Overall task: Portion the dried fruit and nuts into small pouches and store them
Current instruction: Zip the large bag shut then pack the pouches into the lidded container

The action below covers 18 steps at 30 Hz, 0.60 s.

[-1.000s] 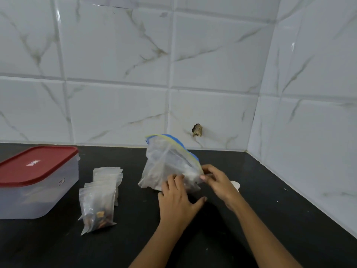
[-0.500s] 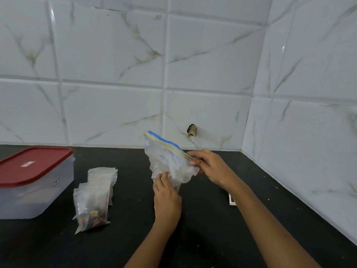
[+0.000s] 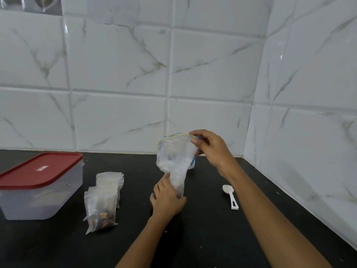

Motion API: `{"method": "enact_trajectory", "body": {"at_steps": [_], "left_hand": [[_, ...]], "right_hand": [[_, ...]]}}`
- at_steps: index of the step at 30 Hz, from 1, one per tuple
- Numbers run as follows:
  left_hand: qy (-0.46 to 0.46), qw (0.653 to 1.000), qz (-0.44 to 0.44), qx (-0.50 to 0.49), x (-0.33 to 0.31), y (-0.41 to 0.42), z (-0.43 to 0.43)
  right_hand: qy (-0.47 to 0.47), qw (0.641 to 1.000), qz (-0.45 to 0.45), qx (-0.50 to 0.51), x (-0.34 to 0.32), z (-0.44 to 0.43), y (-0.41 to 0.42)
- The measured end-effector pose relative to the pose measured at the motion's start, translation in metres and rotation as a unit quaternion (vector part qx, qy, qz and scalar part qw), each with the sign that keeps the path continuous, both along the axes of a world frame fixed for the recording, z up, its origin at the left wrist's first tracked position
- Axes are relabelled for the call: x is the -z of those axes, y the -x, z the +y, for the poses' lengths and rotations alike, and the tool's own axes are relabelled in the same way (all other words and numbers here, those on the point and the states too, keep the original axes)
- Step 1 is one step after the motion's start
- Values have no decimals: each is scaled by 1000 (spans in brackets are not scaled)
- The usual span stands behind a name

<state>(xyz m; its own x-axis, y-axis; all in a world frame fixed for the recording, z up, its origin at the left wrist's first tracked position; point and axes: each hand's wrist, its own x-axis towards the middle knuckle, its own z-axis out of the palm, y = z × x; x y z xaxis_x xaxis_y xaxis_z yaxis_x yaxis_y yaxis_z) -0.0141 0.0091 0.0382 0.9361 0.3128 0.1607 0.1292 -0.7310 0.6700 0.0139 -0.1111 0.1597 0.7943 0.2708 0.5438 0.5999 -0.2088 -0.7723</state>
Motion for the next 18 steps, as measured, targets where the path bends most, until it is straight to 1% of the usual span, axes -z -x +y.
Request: {"method": "enact_trajectory", "body": {"at_steps": [2,4,5,7,10,11,12,14,17,18], "left_hand": [[83,991,-107,-20,-10,4,-2],[188,960,-204,-35,-23,6,0],[223,948,-225,-34,-30,6,3],[254,939,-230,-23,-39,7,10],[276,931,-235,36,-40,11,21],[286,927,-236,57,-38,12,23],[303,921,-233,74,-37,11,25],[321,919,-214,81,-34,15,25],[262,952,-149,61,-27,17,22],[253,958,-126,47,-24,15,20]], "right_hand": [[-39,990,81,-108,4,6,4],[-33,983,99,-154,8,8,4],[-26,983,95,-156,12,8,3],[12,989,76,-124,20,5,-2],[138,988,48,-48,38,4,-8],[163,985,42,-28,44,6,-9],[171,985,35,-13,50,9,-11],[148,989,20,10,57,18,-13],[96,994,-9,51,57,31,-13],[95,994,-13,61,55,34,-12]]}}
